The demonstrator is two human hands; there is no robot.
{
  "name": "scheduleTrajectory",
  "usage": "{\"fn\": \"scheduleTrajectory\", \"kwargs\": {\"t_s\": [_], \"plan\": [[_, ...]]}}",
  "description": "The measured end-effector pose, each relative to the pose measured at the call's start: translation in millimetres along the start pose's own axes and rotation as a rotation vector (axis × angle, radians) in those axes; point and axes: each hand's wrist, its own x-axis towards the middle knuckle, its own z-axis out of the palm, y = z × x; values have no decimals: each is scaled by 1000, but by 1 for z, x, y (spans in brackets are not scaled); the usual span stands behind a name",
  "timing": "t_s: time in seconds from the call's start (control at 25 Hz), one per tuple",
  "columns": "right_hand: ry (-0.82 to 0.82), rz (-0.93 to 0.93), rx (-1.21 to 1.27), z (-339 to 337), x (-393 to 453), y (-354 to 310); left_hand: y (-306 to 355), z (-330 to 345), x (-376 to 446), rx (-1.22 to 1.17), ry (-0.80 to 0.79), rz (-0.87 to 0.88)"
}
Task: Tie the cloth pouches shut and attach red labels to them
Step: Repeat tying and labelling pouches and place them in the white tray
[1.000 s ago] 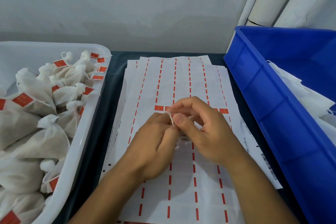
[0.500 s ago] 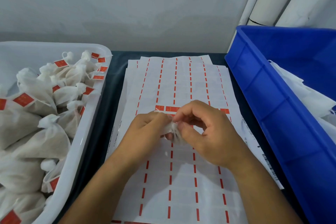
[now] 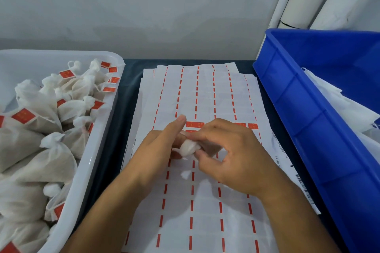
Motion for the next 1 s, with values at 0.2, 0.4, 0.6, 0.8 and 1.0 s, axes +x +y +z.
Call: {"fn": "scheduleTrajectory", "kwargs": {"t_s": [0.2,0.4,0.6,0.8,1.0], "plan": [[62,24,-48,0,2,3,-2,-5,2,-26,-143,81],[227,19,82,1,5,1,-1,-4,10,75,-211,168],[339,89,318,-3,7,-7,2,2,-5,-102,-179,313],[292,176,436,-2,10,-12,2,18,-6,-251,6,332],[283,219,492,0,10,-12,1,22,-4,-365,104,298]]}}
